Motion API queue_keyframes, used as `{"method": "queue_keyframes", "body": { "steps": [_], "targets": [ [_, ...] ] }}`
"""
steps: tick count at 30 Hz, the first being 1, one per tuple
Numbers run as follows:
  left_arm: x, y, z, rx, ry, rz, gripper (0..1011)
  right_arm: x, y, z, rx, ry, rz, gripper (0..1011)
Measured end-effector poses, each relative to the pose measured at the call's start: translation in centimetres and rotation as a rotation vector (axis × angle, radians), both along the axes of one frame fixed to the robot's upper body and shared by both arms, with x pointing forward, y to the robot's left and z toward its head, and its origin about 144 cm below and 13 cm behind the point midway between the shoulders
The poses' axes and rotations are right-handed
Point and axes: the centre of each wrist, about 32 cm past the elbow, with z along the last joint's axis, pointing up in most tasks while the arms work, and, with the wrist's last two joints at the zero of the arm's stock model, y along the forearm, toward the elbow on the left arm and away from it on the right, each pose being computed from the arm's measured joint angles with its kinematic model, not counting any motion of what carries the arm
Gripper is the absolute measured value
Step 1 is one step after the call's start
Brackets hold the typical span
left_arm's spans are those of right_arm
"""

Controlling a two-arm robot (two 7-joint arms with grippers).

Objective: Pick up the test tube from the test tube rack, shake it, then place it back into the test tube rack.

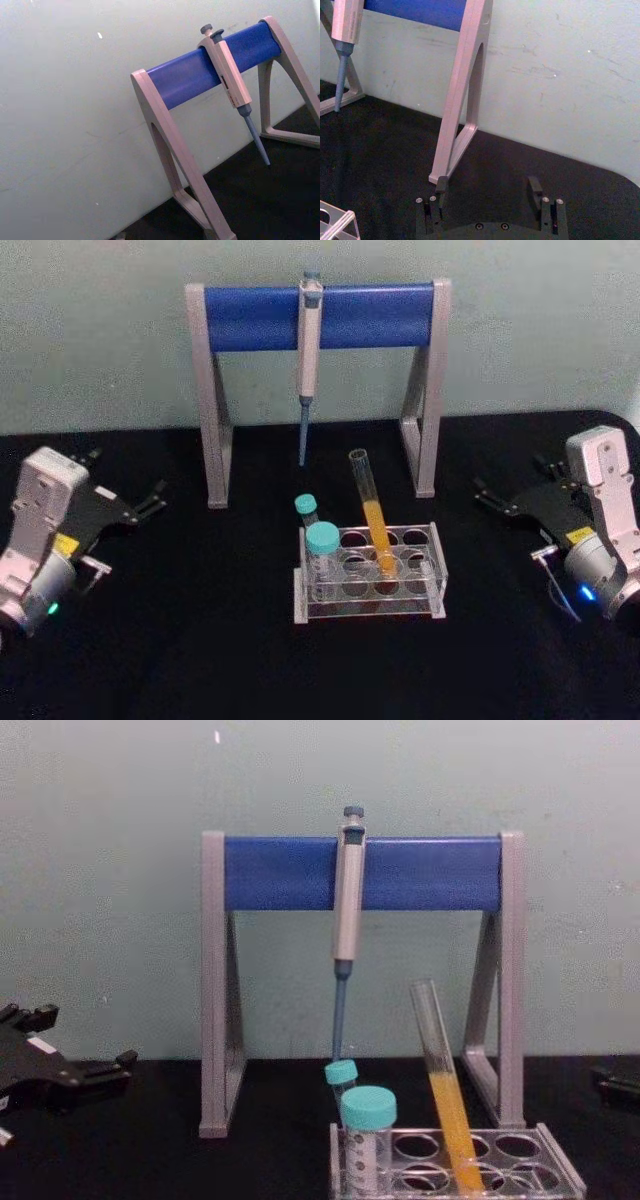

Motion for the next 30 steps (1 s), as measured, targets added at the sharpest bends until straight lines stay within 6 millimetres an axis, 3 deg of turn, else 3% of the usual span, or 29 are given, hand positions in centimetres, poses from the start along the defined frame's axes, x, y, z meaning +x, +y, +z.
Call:
{"method": "queue_keyframes", "body": {
  "steps": [30],
  "targets": [
    [0.00,0.00,0.00,0.000,0.000,0.000,1002,0.00,0.00,0.00,0.000,0.000,0.000,1000]
  ]
}}
